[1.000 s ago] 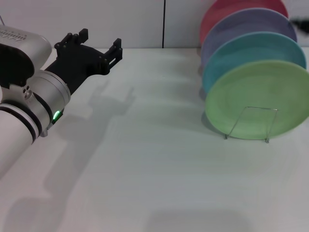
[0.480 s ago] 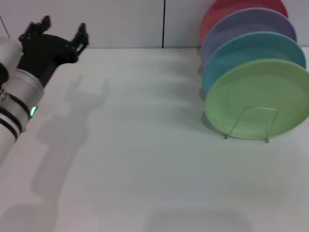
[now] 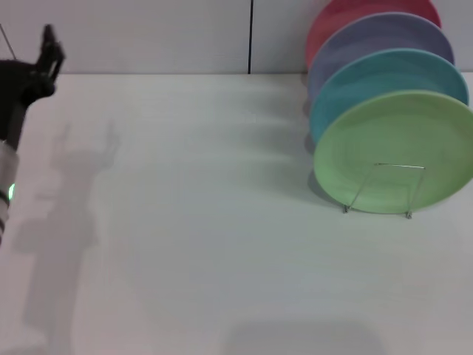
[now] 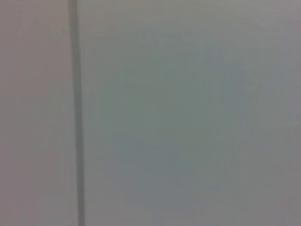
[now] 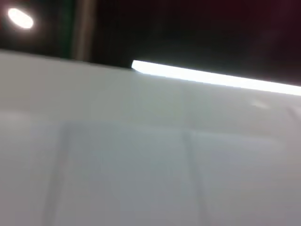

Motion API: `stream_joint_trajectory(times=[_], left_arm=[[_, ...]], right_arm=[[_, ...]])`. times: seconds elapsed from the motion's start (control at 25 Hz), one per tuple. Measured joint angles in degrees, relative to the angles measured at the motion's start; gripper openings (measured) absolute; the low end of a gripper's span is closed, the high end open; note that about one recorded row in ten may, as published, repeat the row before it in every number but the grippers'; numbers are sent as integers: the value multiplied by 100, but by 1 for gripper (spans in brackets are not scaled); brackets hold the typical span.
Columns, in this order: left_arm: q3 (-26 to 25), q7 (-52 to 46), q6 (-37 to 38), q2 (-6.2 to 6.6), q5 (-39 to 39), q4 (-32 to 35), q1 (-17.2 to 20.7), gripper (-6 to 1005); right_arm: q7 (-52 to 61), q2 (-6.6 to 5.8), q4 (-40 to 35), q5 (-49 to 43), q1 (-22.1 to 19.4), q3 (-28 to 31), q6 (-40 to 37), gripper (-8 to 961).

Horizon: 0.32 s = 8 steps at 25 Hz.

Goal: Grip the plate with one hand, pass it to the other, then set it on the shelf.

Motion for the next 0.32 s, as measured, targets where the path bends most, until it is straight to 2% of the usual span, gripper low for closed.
stream_joint_trajectory(times=[0.08, 0.12, 0.24, 0.28, 0.32], left_arm=[[272, -738, 1392, -3, 3, 1154, -292, 780], [272, -738, 1392, -3, 3, 1154, -292, 780], [452, -1567, 2550, -19, 10, 2383, -615, 780], [487, -1957, 2923, -26, 11, 2991, -781, 780], [487, -1957, 2923, -26, 11, 2991, -781, 780]], right_arm=[[-875, -2, 892, -25, 14, 120, 23, 763], [-875, -2, 892, -25, 14, 120, 23, 763], [-1537, 9, 1410, -27, 21, 163, 67, 763], [-1921, 10, 1679, -40, 50, 184, 150, 763], [-1921, 10, 1679, -40, 50, 184, 150, 763]])
